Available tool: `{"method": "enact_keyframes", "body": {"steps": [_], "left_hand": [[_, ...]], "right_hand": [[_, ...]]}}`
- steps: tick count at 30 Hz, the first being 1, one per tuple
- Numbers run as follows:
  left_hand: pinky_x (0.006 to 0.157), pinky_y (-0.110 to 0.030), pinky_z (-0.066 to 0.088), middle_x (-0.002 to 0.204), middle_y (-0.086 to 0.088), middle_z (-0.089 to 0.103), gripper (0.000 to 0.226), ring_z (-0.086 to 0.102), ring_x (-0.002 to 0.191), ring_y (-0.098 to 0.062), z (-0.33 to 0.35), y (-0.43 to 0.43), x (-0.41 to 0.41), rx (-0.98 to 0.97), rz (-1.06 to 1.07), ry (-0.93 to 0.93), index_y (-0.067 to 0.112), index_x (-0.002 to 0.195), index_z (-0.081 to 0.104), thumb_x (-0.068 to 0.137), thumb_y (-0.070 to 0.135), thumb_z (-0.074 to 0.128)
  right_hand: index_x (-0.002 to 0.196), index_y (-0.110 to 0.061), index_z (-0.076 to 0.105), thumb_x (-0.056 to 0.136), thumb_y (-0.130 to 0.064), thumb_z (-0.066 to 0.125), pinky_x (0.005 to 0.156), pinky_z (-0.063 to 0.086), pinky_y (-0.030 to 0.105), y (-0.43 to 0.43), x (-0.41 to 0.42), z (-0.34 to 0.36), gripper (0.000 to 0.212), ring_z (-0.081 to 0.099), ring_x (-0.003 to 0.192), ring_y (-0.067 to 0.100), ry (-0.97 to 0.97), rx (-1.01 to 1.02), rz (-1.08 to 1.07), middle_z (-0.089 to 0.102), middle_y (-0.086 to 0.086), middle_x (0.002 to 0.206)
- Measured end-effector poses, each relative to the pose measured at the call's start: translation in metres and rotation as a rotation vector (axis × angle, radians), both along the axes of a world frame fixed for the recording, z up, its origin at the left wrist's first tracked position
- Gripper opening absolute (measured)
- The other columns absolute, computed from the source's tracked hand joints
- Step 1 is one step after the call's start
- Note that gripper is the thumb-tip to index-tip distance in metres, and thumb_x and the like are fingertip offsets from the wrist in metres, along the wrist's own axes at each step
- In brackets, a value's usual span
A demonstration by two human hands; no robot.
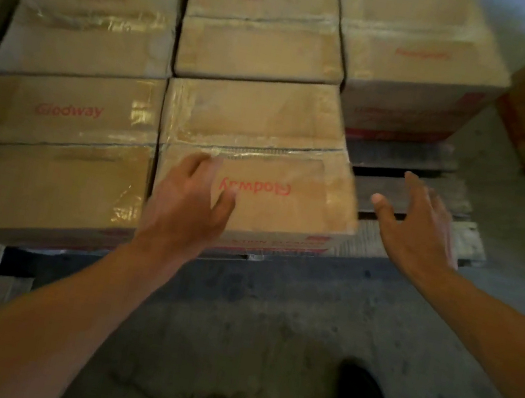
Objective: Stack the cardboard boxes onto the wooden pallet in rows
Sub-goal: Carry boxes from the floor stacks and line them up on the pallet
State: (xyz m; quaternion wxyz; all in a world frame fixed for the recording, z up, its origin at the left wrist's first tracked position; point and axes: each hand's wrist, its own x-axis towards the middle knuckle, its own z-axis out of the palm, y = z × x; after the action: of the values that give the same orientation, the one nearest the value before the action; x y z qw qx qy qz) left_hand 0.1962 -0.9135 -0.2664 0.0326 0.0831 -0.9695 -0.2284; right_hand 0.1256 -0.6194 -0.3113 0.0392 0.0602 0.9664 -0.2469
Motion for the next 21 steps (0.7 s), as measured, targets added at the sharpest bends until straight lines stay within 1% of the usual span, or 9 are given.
{"method": "enact_keyframes", "body": {"steps": [1,3,6,10,14,17,21], "left_hand": [[0.101,-0.040,0.042,0.137,-0.019,0.054,0.047,0.052,0.123,-0.036,0.007,0.004,-0.015,-0.030,-0.036,0.015,0.002,0.135,0.056,0.096,0.028,0.061],[0.106,-0.045,0.041,0.140,-0.021,0.052,0.052,0.049,0.127,-0.038,0.019,0.020,-0.042,-0.082,-0.095,0.028,-0.001,0.137,0.053,0.095,0.029,0.060],[0.103,-0.044,0.041,0.135,-0.022,0.055,0.053,0.051,0.123,-0.039,0.030,0.064,-0.077,-0.124,-0.166,0.115,-0.002,0.135,0.054,0.093,0.028,0.063],[0.095,-0.042,0.043,0.129,-0.022,0.058,0.050,0.055,0.116,-0.040,0.034,0.148,-0.118,-0.130,-0.300,0.195,-0.001,0.132,0.056,0.092,0.026,0.066],[0.095,-0.043,0.046,0.127,-0.022,0.058,0.055,0.056,0.115,-0.039,0.035,0.240,-0.156,-0.099,-0.399,0.187,-0.001,0.133,0.057,0.090,0.034,0.059],[0.095,-0.041,0.046,0.123,-0.023,0.060,0.056,0.058,0.113,-0.038,0.035,0.301,-0.180,-0.093,-0.479,0.160,-0.003,0.131,0.059,0.089,0.035,0.059],[0.093,-0.042,0.048,0.123,-0.021,0.061,0.058,0.059,0.111,-0.037,0.040,0.367,-0.224,-0.049,-0.533,0.132,0.001,0.131,0.059,0.088,0.040,0.057]], "right_hand": [[0.156,-0.022,0.029,0.096,-0.060,0.048,0.111,0.034,0.054,0.011,-0.003,0.009,0.073,0.035,0.142,0.039,0.026,0.021,-0.005,0.035,0.012,0.159],[0.155,-0.022,0.029,0.097,-0.060,0.047,0.109,0.035,0.054,0.037,-0.009,0.024,0.072,0.035,0.142,0.039,0.065,0.039,-0.036,0.035,0.011,0.159],[0.153,-0.024,0.032,0.095,-0.062,0.047,0.107,0.037,0.053,0.085,-0.022,0.039,0.070,0.037,0.140,0.038,0.115,0.020,-0.116,0.037,0.009,0.158],[0.153,-0.027,0.030,0.094,-0.065,0.045,0.108,0.037,0.052,0.162,-0.040,0.047,0.072,0.036,0.141,0.037,0.174,0.029,-0.211,0.036,0.010,0.158],[0.153,-0.026,0.031,0.093,-0.065,0.044,0.108,0.037,0.051,0.240,-0.058,0.050,0.072,0.036,0.141,0.037,0.182,0.016,-0.317,0.036,0.012,0.157],[0.152,-0.022,0.034,0.095,-0.062,0.047,0.107,0.038,0.050,0.293,-0.068,0.057,0.071,0.039,0.139,0.037,0.180,0.000,-0.371,0.039,0.013,0.156],[0.152,-0.023,0.034,0.095,-0.061,0.048,0.108,0.038,0.048,0.353,-0.090,0.062,0.070,0.039,0.139,0.035,0.175,-0.001,-0.431,0.039,0.012,0.155]]}}
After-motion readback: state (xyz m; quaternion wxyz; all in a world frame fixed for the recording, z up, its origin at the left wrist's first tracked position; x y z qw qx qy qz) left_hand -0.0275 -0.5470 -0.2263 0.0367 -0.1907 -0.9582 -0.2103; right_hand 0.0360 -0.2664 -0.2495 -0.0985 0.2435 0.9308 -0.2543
